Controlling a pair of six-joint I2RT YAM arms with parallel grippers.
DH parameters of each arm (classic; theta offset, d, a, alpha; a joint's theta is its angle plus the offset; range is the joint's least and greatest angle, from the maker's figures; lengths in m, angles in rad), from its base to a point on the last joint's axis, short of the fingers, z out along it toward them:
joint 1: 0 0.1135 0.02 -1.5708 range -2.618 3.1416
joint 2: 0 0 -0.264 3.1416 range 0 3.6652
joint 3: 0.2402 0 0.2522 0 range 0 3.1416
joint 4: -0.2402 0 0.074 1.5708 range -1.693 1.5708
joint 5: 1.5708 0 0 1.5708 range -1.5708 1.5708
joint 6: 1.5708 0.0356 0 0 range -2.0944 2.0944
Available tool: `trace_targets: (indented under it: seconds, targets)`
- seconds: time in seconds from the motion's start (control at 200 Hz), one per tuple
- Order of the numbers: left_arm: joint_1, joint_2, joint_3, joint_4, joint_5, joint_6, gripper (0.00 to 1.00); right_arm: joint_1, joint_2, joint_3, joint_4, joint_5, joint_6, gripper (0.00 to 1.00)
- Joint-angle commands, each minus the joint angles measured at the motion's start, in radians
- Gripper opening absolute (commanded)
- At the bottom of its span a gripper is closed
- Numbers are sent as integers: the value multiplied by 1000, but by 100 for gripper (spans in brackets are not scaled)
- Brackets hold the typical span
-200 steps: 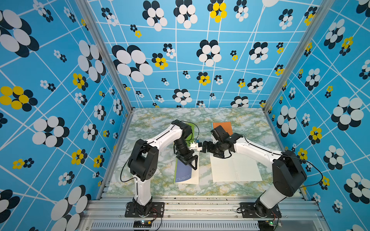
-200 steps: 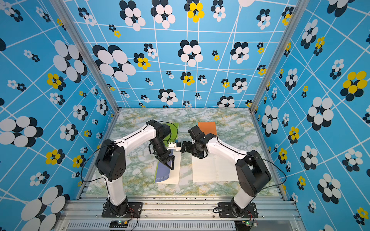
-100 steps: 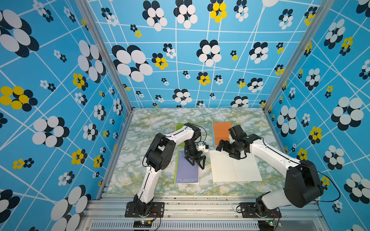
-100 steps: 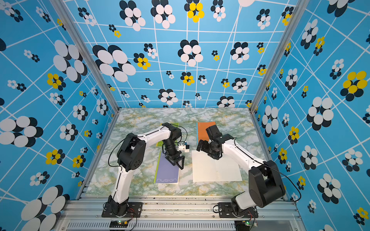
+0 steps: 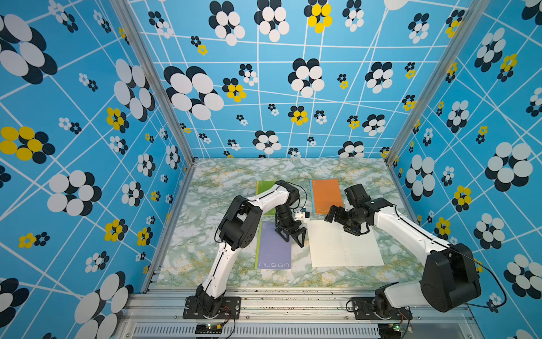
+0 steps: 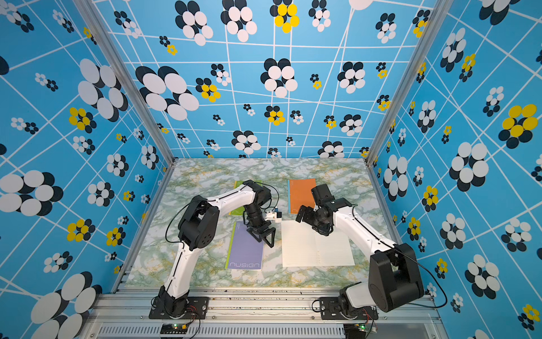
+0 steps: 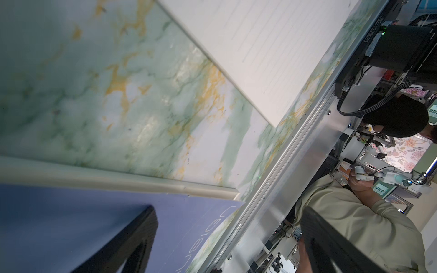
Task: Close the notebook
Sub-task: Adjust the notebook at the center of the board.
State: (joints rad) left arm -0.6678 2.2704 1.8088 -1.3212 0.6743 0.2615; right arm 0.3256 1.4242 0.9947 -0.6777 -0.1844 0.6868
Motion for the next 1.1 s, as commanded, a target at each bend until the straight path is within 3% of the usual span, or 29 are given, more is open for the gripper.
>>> trace_targets:
  seconds: [0.0, 0.195, 0.49, 0.845, 1.094]
  targets:
    - [-20, 36, 49, -28, 42, -13, 97, -8, -15, -3, -33, 13, -18, 99]
    - [-40, 69, 98, -35, 43, -24, 97, -16, -16, -9, -26, 13, -18, 99]
    - [-49, 133, 133, -19, -50, -46, 97, -26, -28, -28, -8, 9, -8, 99]
    - [18, 72, 10, 27, -90, -42, 97, -30, -32, -34, -1, 2, -7, 99]
    - [24, 64, -3, 35, -51, -53, 97, -29, -18, -31, 13, -2, -1, 99]
